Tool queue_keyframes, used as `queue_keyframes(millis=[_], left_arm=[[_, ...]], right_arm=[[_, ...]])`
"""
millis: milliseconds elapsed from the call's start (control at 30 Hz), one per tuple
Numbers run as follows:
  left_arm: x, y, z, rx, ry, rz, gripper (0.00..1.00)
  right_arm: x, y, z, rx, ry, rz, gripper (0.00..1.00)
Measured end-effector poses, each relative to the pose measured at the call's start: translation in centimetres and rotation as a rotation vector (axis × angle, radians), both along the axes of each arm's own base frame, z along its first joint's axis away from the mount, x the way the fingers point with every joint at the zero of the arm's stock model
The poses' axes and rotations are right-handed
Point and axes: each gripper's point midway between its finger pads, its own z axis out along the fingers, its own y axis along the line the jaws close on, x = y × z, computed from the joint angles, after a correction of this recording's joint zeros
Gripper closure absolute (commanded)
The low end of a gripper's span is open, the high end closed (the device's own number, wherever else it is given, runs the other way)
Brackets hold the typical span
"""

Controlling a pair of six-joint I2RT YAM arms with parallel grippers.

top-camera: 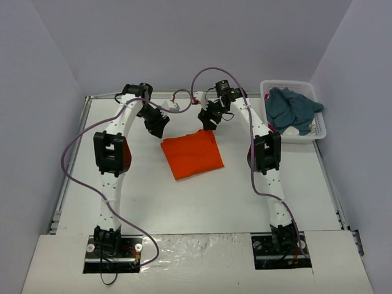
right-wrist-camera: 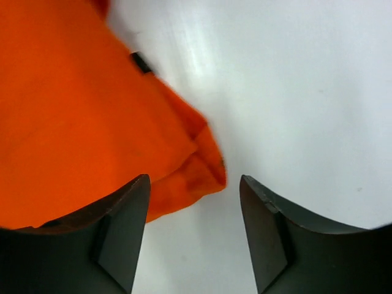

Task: Fold and stack the t-shirts
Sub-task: Fold the long partially folded tshirt into a neat square, then put the neatly folded tshirt into the corner of the board with the left arm

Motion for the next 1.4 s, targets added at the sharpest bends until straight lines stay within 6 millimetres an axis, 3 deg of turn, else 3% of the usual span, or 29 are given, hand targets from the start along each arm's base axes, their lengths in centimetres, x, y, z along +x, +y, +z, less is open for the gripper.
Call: queue_keyframes(millis=[100,167,267,333,433,567,667,767,933,1000,1167,1400], left_arm=[[3.5,0.2,-0.2,-0.004,-0.06,0.038,0.66],[4.5,0.3,0.2,-0.013,-0.085,0.056,0.64],[4.0,0.2,1.4,-0.032,-0.09,0.079,0.64],[2.6,0.1,2.6,-0.048,-0.08,0.095,0.64],[-0.3,0.1,5.1,-0.088,-0.083,0.138,0.64],[-4.4,0.7,8.1,-0.167,-0.1,0.274,0.64],[-6.0,2.2,9.5,-0.225,-0.11,0.411,0.64],[-6.1,4.2,9.3,-0.255,-0.065,0.555,0.64],[-5.5,8.6,6.2,-0.291,0.079,0.822,0.64],[-5.8,10.2,5.0,-0.29,0.129,0.906,0.64],[-6.0,11.4,3.6,-0.272,0.164,0.99,0.63],[-5.7,11.6,3.9,-0.265,0.116,1.008,0.62]], right_arm=[[2.6,0.3,-0.7,0.005,-0.054,-0.062,0.37],[3.4,0.2,-0.9,0.003,-0.068,-0.101,0.35],[3.6,0.1,-0.8,0.001,-0.078,-0.132,0.34],[2.7,-0.2,-0.6,-0.009,-0.065,-0.146,0.33],[0.6,-0.8,0.5,-0.037,-0.048,-0.165,0.32],[-3.5,-0.6,3.6,-0.09,-0.073,-0.166,0.33],[-8.2,1.6,6.1,-0.12,-0.131,-0.112,0.33],[-13.9,4.9,6.9,-0.148,-0.158,-0.013,0.34],[-22.2,9.6,3.8,-0.244,-0.155,0.159,0.35],[-23.9,10.4,2.4,-0.282,-0.149,0.198,0.37],[-23.9,10.9,-0.2,-0.349,-0.143,0.194,0.38],[-22.4,11.5,-4.2,-0.427,-0.126,0.18,0.39]])
